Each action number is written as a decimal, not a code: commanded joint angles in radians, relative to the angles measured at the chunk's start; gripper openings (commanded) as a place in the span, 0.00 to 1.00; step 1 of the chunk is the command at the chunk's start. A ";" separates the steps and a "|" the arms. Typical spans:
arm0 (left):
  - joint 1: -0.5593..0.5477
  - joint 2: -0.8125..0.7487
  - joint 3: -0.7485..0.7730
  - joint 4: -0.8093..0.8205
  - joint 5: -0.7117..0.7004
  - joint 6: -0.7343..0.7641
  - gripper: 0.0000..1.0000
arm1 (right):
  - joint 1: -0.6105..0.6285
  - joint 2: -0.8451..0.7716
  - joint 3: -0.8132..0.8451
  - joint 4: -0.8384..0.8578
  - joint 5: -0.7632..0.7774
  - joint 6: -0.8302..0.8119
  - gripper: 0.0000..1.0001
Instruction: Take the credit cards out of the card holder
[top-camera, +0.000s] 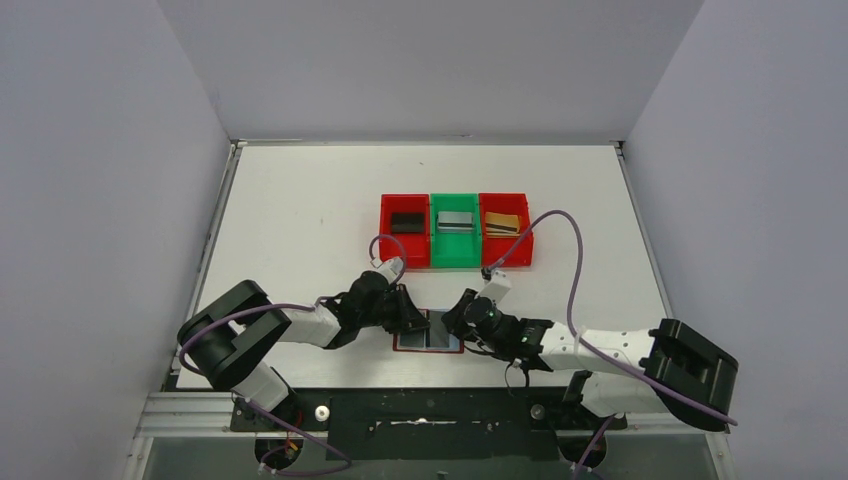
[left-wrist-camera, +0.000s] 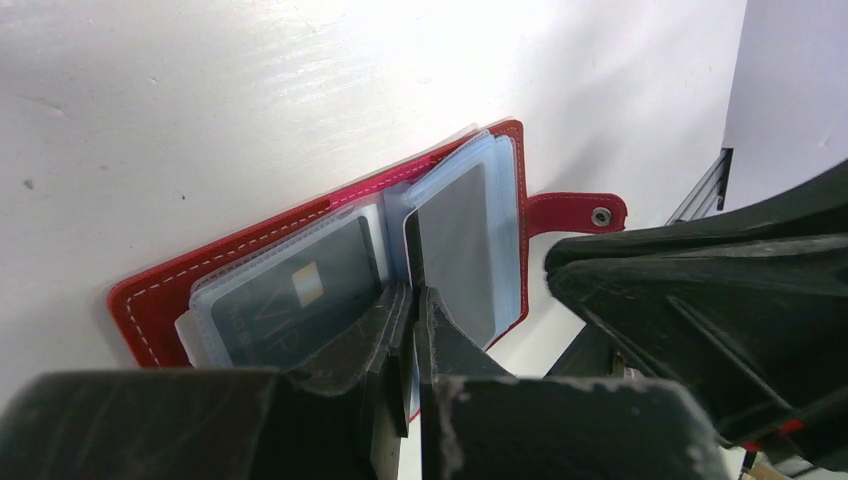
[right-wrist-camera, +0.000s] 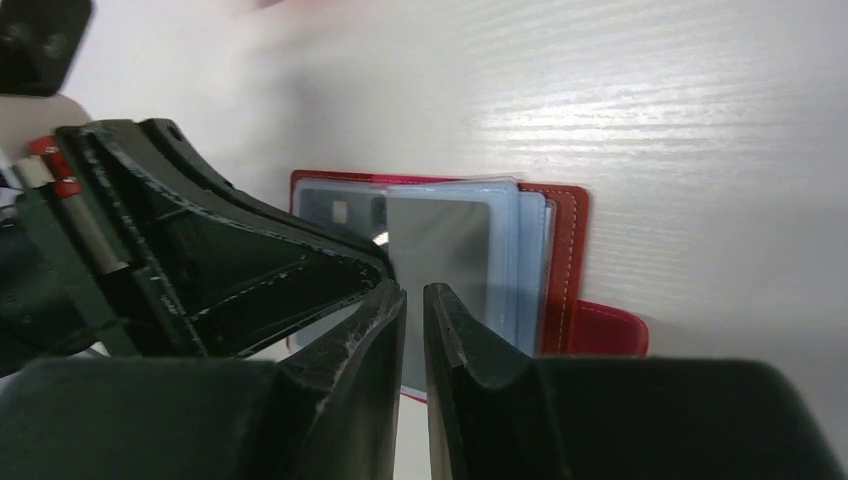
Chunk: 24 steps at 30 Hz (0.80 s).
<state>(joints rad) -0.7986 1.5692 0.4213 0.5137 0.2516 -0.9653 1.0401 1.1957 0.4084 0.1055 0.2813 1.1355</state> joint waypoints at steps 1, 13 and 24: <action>-0.004 -0.010 0.015 -0.051 -0.016 0.043 0.00 | -0.012 0.074 0.006 0.031 -0.007 0.038 0.15; -0.003 -0.047 0.010 -0.060 -0.017 0.048 0.05 | -0.010 0.185 0.029 -0.087 0.019 0.119 0.14; -0.008 -0.030 -0.047 0.084 0.036 -0.025 0.19 | -0.010 0.198 0.019 -0.076 0.023 0.152 0.14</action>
<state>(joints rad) -0.7994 1.5440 0.3988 0.5220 0.2703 -0.9680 1.0336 1.3579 0.4389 0.0978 0.2874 1.2739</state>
